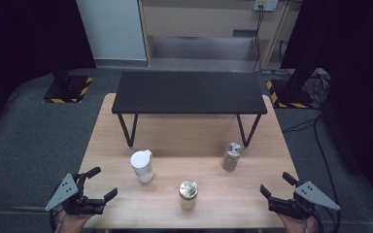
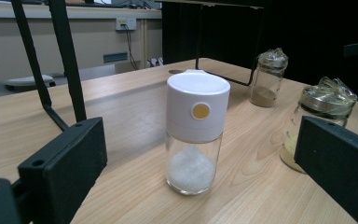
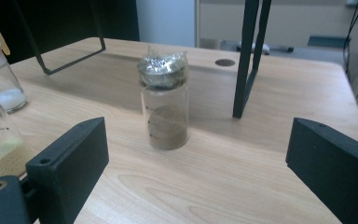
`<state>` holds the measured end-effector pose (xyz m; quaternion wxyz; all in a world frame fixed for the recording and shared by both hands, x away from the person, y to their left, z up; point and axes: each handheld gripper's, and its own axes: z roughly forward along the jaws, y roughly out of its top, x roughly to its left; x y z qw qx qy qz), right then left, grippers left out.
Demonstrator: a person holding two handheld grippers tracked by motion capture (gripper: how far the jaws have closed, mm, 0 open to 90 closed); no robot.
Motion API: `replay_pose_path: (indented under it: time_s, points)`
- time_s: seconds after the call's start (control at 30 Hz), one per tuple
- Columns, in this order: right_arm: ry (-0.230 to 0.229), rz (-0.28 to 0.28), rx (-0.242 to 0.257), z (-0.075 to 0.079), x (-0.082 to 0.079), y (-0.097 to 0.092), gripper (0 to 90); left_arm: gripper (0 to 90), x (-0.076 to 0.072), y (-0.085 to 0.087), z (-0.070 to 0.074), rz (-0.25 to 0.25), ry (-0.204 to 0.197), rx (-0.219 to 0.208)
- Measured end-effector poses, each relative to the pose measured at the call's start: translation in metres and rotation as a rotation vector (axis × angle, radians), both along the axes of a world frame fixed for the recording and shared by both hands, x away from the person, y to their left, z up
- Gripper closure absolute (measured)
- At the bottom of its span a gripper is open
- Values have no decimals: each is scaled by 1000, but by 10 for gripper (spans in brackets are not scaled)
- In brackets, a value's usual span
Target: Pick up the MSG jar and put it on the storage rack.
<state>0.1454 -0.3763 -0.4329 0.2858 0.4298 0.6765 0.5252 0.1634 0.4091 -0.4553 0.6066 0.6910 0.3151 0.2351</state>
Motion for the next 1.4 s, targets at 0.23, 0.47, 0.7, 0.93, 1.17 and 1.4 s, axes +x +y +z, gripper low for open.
replay_pose_path:
  time_s: [0.23, 0.47, 0.7, 0.93, 1.17, 1.4]
  points:
    - [15, 12, 1, 1, 1, 0, 50, 11, 1, 1, 0, 4, 7, 3]
    - [20, 28, 9, 1, 3, 0, 47, 11, 0, 2, 0, 9, 18, -13]
    - [15, 39, 18, 0, 3, -2, 48, 8, 3, 0, 3, 1, 40, 2]
    - [22, 42, 22, 0, 4, -2, 46, 7, 2, 0, 4, 5, 53, -14]
    - [25, 38, 21, 0, 4, -1, 46, 6, -3, 4, 15, -3, 55, -8]
    - [26, 37, 20, 1, 3, -2, 47, 4, -2, 9, 35, -20, 50, 7]
